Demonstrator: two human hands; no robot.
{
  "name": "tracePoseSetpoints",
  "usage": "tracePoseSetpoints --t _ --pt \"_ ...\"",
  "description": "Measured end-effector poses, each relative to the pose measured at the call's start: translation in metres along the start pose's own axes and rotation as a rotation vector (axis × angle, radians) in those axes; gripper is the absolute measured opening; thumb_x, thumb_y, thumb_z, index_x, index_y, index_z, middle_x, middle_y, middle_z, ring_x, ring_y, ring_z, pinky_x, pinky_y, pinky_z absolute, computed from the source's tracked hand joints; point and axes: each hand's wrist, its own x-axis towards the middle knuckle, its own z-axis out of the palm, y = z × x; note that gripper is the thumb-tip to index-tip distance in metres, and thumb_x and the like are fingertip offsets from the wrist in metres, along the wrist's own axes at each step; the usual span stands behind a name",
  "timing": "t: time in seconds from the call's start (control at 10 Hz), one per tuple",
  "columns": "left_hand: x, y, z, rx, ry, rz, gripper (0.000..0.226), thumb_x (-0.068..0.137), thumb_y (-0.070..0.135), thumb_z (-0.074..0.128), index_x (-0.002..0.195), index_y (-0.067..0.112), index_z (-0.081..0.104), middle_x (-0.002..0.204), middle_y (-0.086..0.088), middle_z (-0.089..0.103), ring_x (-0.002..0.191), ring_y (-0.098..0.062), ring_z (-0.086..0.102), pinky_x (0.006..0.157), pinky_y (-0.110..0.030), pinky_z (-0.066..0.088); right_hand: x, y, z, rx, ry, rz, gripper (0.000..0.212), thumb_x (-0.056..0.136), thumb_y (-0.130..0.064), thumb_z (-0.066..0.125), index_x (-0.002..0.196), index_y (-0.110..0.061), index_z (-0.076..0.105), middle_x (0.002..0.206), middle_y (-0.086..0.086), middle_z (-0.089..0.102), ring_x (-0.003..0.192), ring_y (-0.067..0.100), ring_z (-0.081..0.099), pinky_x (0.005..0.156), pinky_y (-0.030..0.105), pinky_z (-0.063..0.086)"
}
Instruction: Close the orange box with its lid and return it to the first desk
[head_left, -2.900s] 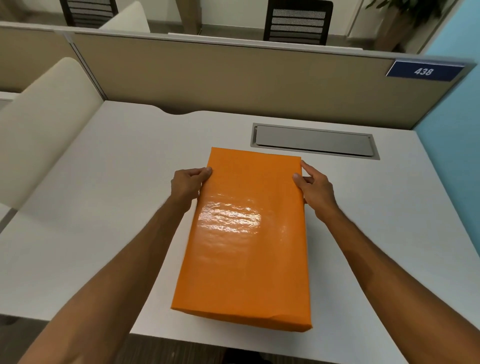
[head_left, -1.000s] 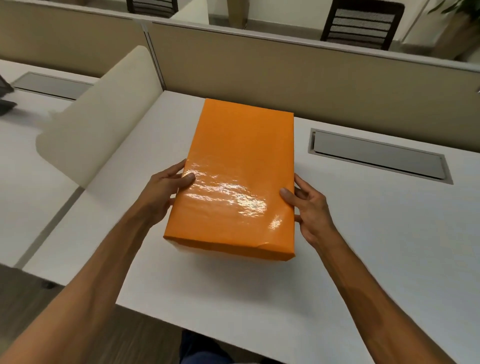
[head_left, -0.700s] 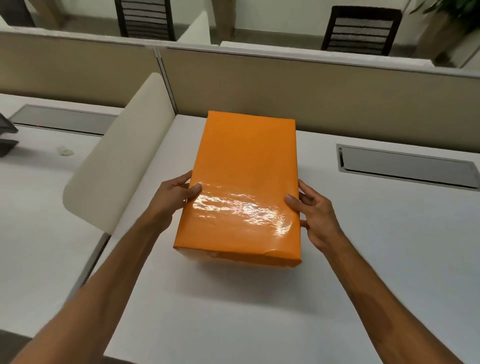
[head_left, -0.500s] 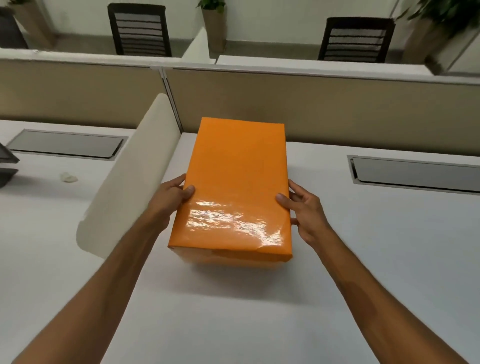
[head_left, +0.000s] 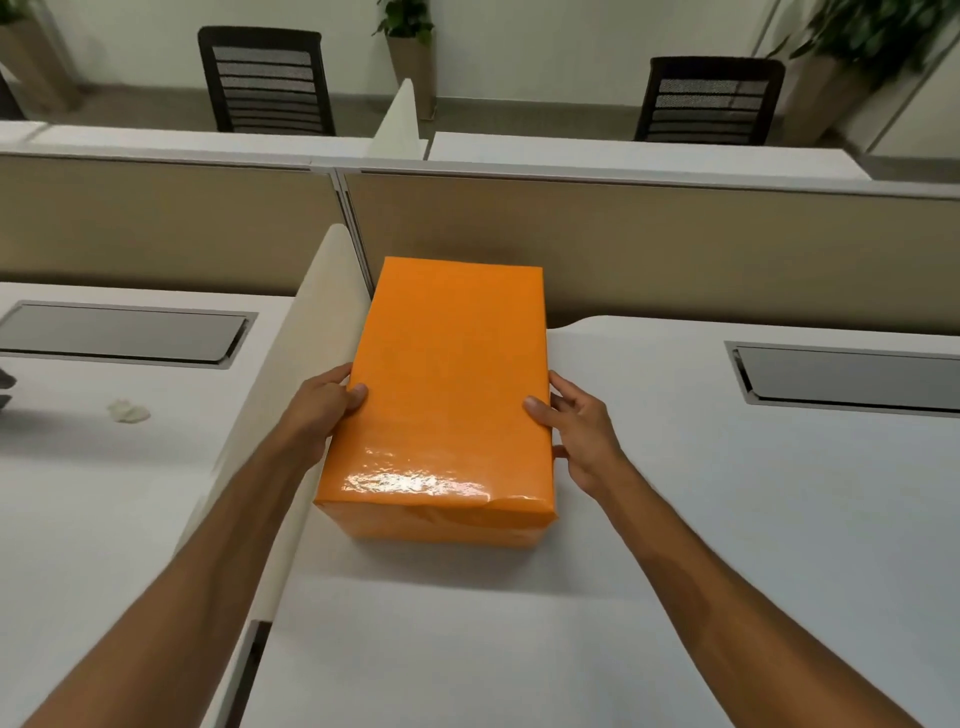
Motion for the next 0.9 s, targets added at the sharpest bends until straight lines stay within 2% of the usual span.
tracePoseSetpoints --t 0.2,0.3,0.5,0.6,0.7,0.8,0.9 --pt "0.007 0.004 -0.004 0.03 0.01 0.01 0.047 0.1 0.023 0.053 0.147 0.024 0.046 0.141 -0.009 0.058 0.115 -0.033 0.058 0.101 -0.052 0.045 0.007 -0.001 0.007 -0.033 0.018 -0.021 0.07 0.089 -0.027 0.072 0.15 -0.026 0.04 0.141 0.003 0.058 0.118 0.026 0.061 0.088 0.049 0.056" --pt "0.003 0.006 -0.001 0.066 0.016 0.016 0.047 0.102 0.026 0.05 0.148 0.024 0.044 0.143 -0.01 0.057 0.112 -0.031 0.057 0.099 -0.052 0.044 0.008 0.0 0.005 -0.081 0.037 -0.027 0.074 0.087 -0.032 0.074 0.152 -0.026 0.038 0.144 0.006 0.055 0.125 0.03 0.057 0.096 0.058 0.051" --pt "-0.011 0.01 0.012 0.231 0.125 0.077 0.056 0.102 0.032 0.047 0.155 0.018 0.031 0.153 -0.014 0.046 0.132 -0.041 0.049 0.11 -0.058 0.038 0.006 -0.004 0.003 -0.271 0.068 -0.086 0.076 0.086 -0.044 0.071 0.152 -0.027 0.036 0.147 0.008 0.052 0.128 0.032 0.055 0.094 0.05 0.052" --pt "-0.025 0.01 0.021 0.403 0.16 0.173 0.062 0.1 0.034 0.051 0.155 0.016 0.029 0.154 -0.015 0.044 0.132 -0.042 0.048 0.109 -0.057 0.039 0.002 -0.006 -0.003 -0.347 0.105 -0.113 0.072 0.09 -0.043 0.068 0.152 -0.026 0.037 0.149 0.008 0.05 0.132 0.031 0.052 0.104 0.054 0.047" --pt "-0.037 0.009 0.033 0.53 0.166 0.268 0.068 0.098 0.034 0.055 0.155 0.011 0.027 0.155 -0.02 0.039 0.138 -0.042 0.04 0.11 -0.057 0.035 -0.009 -0.009 -0.016 -0.396 0.131 -0.127 0.067 0.09 -0.043 0.068 0.15 -0.027 0.042 0.147 0.006 0.052 0.131 0.028 0.052 0.105 0.052 0.047" --pt "-0.045 0.007 0.046 0.653 0.184 0.334 0.072 0.097 0.034 0.057 0.156 0.009 0.025 0.161 -0.022 0.024 0.15 -0.04 0.014 0.118 -0.058 0.019 -0.02 -0.009 -0.036 -0.415 0.157 -0.136 0.061 0.091 -0.039 0.068 0.147 -0.027 0.046 0.145 0.006 0.054 0.128 0.026 0.054 0.101 0.041 0.049" --pt "-0.058 0.006 0.067 0.701 0.21 0.441 0.072 0.096 0.033 0.059 0.156 0.01 0.026 0.165 -0.022 0.013 0.154 -0.036 -0.002 0.122 -0.056 0.008 -0.032 -0.012 -0.06 -0.447 0.191 -0.154 0.056 0.093 -0.034 0.067 0.145 -0.026 0.049 0.143 0.005 0.056 0.126 0.023 0.055 0.094 0.032 0.046"
